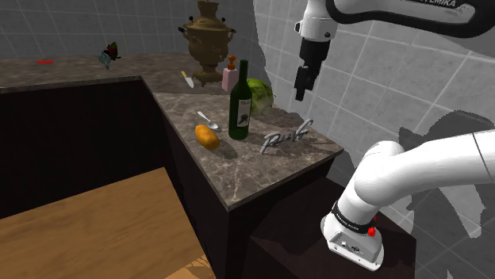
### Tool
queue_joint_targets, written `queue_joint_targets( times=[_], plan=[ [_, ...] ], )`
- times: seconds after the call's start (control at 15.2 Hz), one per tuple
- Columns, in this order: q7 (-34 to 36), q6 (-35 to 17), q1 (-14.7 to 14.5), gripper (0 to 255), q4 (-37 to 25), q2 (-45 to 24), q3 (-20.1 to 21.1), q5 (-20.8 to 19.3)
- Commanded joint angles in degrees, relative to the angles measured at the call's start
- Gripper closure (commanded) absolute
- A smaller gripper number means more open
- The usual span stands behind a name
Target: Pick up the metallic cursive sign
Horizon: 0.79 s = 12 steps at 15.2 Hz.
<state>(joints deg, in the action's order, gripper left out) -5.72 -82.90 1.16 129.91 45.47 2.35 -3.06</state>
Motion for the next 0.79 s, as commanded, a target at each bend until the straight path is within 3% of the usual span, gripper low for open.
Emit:
queue_joint_targets(
  times=[0.0, 0.73],
  plan=[
    [0.0, 0.0, 0.0, 0, 0.0, 0.0, 0.0, 0.0],
    [-19.4, -13.8, -0.9, 0, 10.8, -8.3, -10.4, -9.0]
  ],
)
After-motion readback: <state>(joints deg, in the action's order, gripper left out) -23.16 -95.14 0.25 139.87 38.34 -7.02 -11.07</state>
